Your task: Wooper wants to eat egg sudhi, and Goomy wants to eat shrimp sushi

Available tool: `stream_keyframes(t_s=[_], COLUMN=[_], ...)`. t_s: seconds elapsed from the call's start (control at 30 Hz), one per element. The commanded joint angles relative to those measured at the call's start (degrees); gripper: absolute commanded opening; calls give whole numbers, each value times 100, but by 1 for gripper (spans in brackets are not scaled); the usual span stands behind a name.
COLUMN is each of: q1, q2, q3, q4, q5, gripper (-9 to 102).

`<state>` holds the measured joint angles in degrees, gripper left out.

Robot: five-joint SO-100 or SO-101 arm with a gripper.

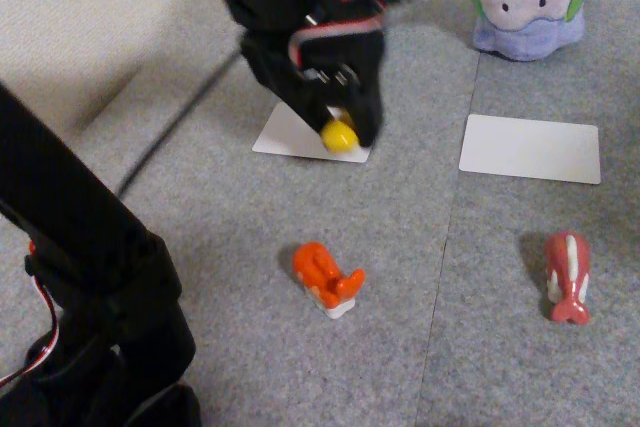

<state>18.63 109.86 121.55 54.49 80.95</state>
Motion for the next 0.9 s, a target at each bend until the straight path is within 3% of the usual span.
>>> stream_keyframes(t_s=[0.0,0.23,0.5,0.87], q1=[-422,-967,-1020,-1521], q2=[545,202,-1301,-2681], q3=[-211,-1125,-2716,-3050], q4=[26,448,1063,923], q5=[246,563,571,563], gripper=[5,5,5,5])
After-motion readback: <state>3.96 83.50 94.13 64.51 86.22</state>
